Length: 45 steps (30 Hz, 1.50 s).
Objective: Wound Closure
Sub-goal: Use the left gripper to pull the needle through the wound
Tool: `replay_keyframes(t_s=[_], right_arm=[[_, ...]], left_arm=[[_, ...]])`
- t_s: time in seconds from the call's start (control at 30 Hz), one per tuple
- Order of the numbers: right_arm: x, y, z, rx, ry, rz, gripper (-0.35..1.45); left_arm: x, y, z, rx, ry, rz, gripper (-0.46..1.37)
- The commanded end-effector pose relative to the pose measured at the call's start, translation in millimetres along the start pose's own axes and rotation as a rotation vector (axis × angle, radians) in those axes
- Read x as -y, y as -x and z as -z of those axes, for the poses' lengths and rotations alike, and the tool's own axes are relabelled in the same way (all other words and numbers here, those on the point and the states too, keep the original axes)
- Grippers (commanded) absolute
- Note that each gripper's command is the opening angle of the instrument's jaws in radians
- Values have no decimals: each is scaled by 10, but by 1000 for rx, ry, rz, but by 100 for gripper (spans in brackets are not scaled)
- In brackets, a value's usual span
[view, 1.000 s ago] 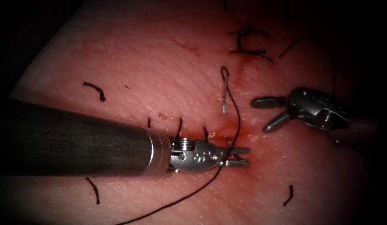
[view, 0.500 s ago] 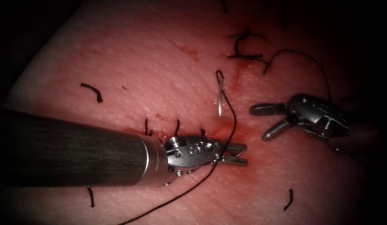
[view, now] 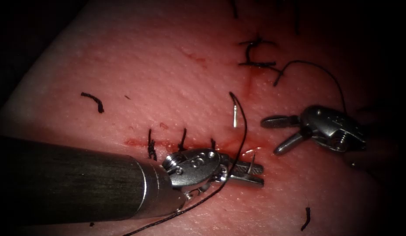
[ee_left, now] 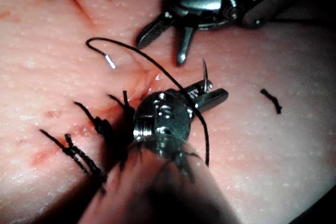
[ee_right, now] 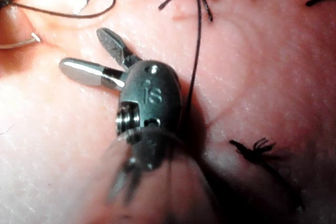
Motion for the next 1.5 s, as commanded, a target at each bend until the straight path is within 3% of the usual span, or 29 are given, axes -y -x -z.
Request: replay_keyframes(t_s=[0.03,0.13,0.17,0.3,0.4,0.6,0.67,0.7,0.73,0.77,0.83,1.1,1.23,1.5], right_arm=[[0,2,-1,1,0,-5,71],[2,6,-2,2,0,-19,66],[2,8,-3,3,1,-17,65],[3,11,-4,3,1,-27,63],[4,12,-4,3,2,-31,61],[4,15,-5,4,2,-35,58],[4,16,-6,4,3,-34,57],[5,16,-6,4,3,-34,56],[5,16,-6,4,3,-34,56],[5,16,-7,4,3,-33,56],[5,17,-7,4,3,-33,54],[5,19,-7,5,4,-32,50],[6,20,-7,5,3,-31,47],[7,25,-9,6,5,-26,42]], left_arm=[[-3,-2,-1,2,19,62,-35],[-10,-4,-2,5,27,177,-35],[-13,-5,-1,5,34,267,-35],[-20,-8,1,7,57,453,-35],[-30,-13,7,22,78,559,-35],[-58,-27,24,23,127,580,-35],[-69,-31,30,21,132,502,-35],[-84,-35,38,7,147,336,-35],[-88,-36,40,3,150,290,-35],[-99,-39,46,-8,155,100,-35],[-108,-42,50,-23,149,-98,-35],[-119,-62,58,-56,-55,-636,-35],[-124,-78,68,-81,-117,-787,-35],[-140,-121,92,-169,-187,-932,-35]])
